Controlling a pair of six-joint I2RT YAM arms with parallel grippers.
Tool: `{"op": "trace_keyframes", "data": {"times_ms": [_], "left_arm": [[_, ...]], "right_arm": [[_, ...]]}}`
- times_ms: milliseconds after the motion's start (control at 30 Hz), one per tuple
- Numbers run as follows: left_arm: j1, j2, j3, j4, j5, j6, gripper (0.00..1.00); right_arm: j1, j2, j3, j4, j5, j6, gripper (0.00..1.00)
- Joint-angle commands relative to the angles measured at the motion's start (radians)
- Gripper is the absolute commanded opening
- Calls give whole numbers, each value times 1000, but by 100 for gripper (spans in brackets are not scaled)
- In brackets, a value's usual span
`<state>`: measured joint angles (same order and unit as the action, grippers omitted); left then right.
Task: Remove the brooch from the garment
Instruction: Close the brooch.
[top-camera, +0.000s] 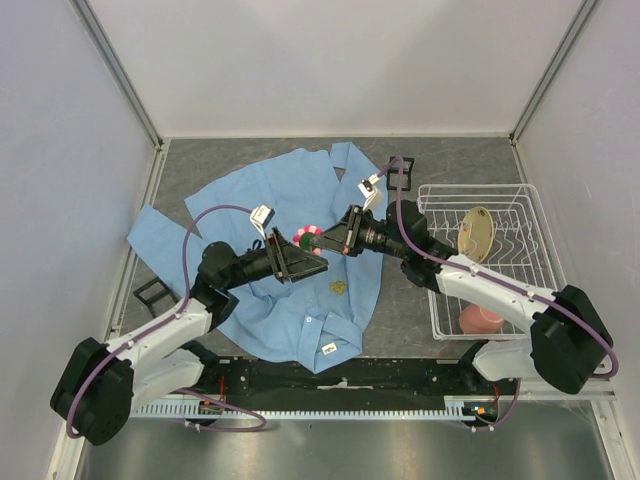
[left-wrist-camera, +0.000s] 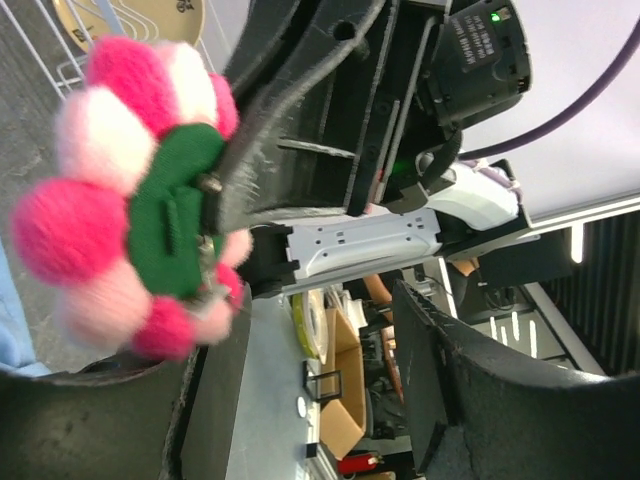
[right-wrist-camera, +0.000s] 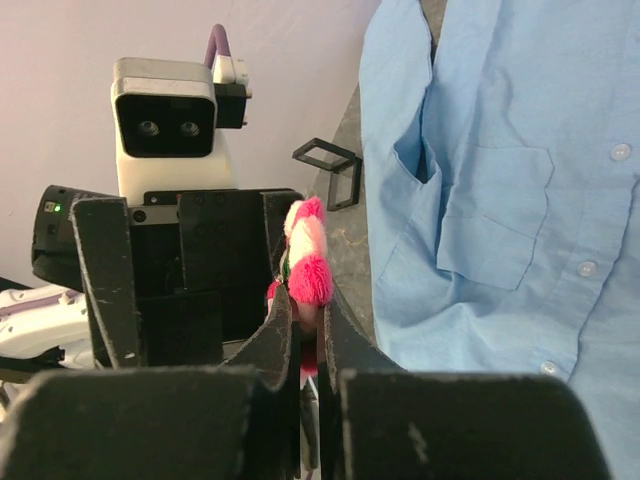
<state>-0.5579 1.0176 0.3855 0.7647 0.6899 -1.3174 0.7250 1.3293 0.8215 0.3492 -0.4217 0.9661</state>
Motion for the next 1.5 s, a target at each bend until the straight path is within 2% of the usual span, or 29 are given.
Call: {"op": "trace_keyframes", "data": {"times_ms": [0, 133, 167, 267, 367, 400, 467, 500, 533, 567, 633, 667, 733, 833, 967, 1167, 1267, 1467], "left_arm": [[-2, -76, -14, 111, -26, -120, 64], [6, -103, 1, 139, -114, -248, 63], [10, -90, 15, 136, -127, -262, 66], [70, -50, 82, 84, -122, -281, 69], [179, -63, 125, 62, -70, -253, 69], [226, -97, 141, -3, -44, -234, 69], [263, -146, 209, -143, 34, -90, 70], [291, -204, 272, -257, 65, -21, 70], [302, -227, 306, -471, 68, 135, 71], [306, -247, 337, -595, 65, 212, 74], [308, -258, 390, -828, 69, 356, 75], [308, -254, 383, -843, 97, 366, 75], [308, -238, 308, -779, 213, 324, 75], [306, -287, 199, -671, 235, 251, 79], [290, -283, 133, -498, 232, 179, 80], [132, -200, 139, -430, 197, 178, 81], [110, -197, 135, -387, 174, 179, 80], [95, -174, 121, -364, 148, 175, 69]], "right_arm": [[10, -24, 22, -90, 66, -88, 0], [42, -22, 4, -95, 89, -122, 0], [53, -22, -4, -93, 93, -124, 0], [71, -39, -64, -6, 58, -66, 0], [73, -82, -100, -7, 64, -43, 0], [73, -99, -102, -36, 66, -44, 0], [73, -110, -108, -53, 57, -43, 0], [73, -122, -110, -65, 51, -38, 0], [73, -127, -113, -70, 44, -33, 0], [67, -131, -113, -78, 35, -20, 0], [59, -130, -116, -63, -27, 14, 0], [45, -130, -122, -40, -49, 35, 0], [27, -136, -156, 65, -110, 126, 0], [-12, -127, -171, 190, -163, 221, 0], [-18, -117, -139, 203, -183, 229, 0], [-15, -107, -122, 217, -178, 227, 0], [-15, -105, -122, 206, -172, 220, 0], [-7, -102, -101, 186, -173, 206, 0]]}}
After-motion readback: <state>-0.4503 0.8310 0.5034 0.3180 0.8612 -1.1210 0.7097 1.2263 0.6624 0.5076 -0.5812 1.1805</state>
